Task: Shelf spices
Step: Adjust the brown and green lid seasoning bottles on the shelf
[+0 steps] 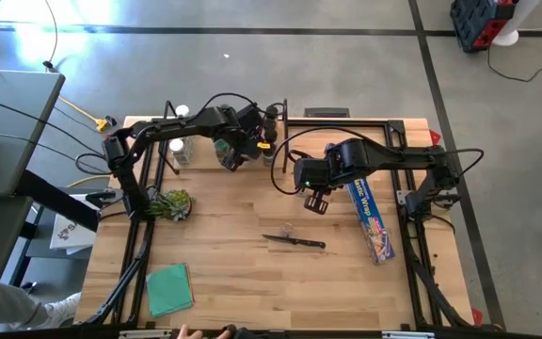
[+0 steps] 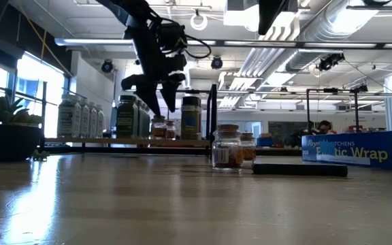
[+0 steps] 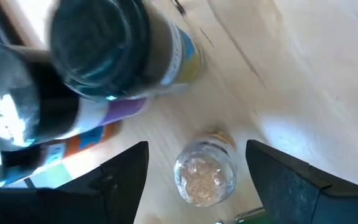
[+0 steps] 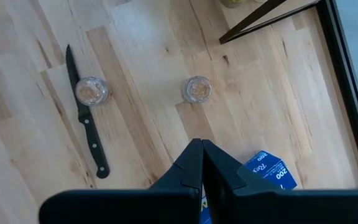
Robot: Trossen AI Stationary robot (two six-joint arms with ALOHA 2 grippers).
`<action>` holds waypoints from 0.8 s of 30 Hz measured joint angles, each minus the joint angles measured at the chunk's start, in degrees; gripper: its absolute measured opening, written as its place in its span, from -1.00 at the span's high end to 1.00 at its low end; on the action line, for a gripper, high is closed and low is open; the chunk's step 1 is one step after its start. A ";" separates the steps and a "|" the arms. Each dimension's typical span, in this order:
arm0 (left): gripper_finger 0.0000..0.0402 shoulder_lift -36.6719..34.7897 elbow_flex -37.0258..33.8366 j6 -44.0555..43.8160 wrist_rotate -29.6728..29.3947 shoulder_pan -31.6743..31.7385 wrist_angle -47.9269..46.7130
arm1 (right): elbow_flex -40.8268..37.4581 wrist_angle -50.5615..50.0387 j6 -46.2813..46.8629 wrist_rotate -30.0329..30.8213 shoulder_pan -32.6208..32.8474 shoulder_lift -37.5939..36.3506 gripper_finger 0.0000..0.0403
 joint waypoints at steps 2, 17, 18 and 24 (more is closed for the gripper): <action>-0.33 -0.68 0.00 -1.41 0.05 -0.02 0.65 | 0.00 0.00 0.04 0.02 -0.01 0.00 1.00; -0.33 -1.12 0.04 -8.41 -1.24 3.85 3.46 | 0.00 0.00 0.44 0.02 -0.02 0.00 1.00; -0.33 -1.12 0.04 -8.56 -0.98 3.93 3.46 | 0.00 0.00 0.44 0.02 0.00 0.00 1.00; -0.33 -0.10 0.07 -8.60 -0.17 3.93 4.82 | 0.00 0.00 0.46 0.02 -0.01 0.00 1.00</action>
